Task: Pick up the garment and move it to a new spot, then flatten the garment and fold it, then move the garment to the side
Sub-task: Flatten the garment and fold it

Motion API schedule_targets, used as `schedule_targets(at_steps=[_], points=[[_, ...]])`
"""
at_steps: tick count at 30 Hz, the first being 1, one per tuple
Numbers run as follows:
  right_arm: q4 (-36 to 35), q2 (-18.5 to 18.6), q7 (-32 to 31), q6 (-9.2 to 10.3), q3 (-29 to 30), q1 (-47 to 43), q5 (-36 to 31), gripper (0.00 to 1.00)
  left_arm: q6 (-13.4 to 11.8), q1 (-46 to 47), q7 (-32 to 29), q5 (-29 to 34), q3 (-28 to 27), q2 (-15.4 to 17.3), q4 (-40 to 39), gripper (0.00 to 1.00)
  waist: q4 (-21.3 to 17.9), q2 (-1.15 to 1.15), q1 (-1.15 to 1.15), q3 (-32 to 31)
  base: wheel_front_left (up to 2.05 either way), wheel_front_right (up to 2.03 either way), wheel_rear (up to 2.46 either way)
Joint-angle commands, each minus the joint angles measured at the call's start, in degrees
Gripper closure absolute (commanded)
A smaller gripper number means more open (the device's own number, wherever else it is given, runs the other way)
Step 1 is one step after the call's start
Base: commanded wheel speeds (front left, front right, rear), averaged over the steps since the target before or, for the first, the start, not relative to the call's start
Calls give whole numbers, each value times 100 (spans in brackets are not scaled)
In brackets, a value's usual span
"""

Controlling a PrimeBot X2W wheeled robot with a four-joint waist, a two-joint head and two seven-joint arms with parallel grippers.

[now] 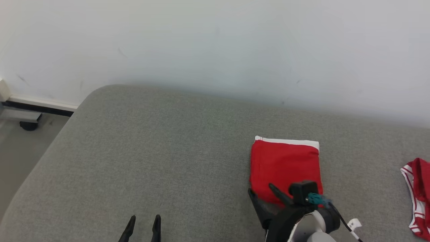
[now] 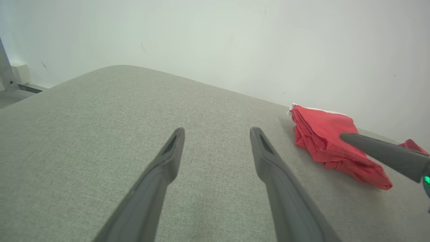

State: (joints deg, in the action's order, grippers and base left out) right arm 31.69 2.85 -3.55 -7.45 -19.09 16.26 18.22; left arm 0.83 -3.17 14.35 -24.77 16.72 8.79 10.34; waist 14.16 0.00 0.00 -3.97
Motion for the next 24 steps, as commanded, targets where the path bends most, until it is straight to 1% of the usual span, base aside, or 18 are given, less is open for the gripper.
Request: schedule_targets(at_steps=[1,2,7,11,14,18,21,24], points=[[-261,8,209,-3,241,-267,-24,0,-81,-108,48,52,-58,62,17,0,-227,0,0,-130,0,0,0],[-261,8,209,-3,241,-267,-24,0,-81,-108,48,52,-58,62,17,0,-227,0,0,-130,0,0,0],[-931,3,615,-3,1087,-890,-282,0,-223,-197,82,204,-327,142,47,0,-573,0,0,-273,0,0,0],[-1488,4,805,-3,1614,-1309,-286,0,-184,-317,84,353,-645,138,-153,0,-862,0,0,-339,0,0,0],[-1821,6,794,-3,2036,-1548,-422,0,-83,-375,86,537,-939,99,-359,0,-1047,0,0,-366,0,0,0],[-2122,0,669,-3,2385,-1739,-608,0,78,-543,86,700,-1313,-26,-520,0,-1264,0,0,-390,0,0,0],[-2193,2,587,-3,2554,-1886,-603,0,256,-637,86,810,-1467,-58,-461,0,-1396,0,0,-402,0,0,0],[-2118,1,409,-3,2636,-2007,-580,0,401,-698,87,882,-1565,-8,-320,0,-1488,0,0,-420,0,0,0]])
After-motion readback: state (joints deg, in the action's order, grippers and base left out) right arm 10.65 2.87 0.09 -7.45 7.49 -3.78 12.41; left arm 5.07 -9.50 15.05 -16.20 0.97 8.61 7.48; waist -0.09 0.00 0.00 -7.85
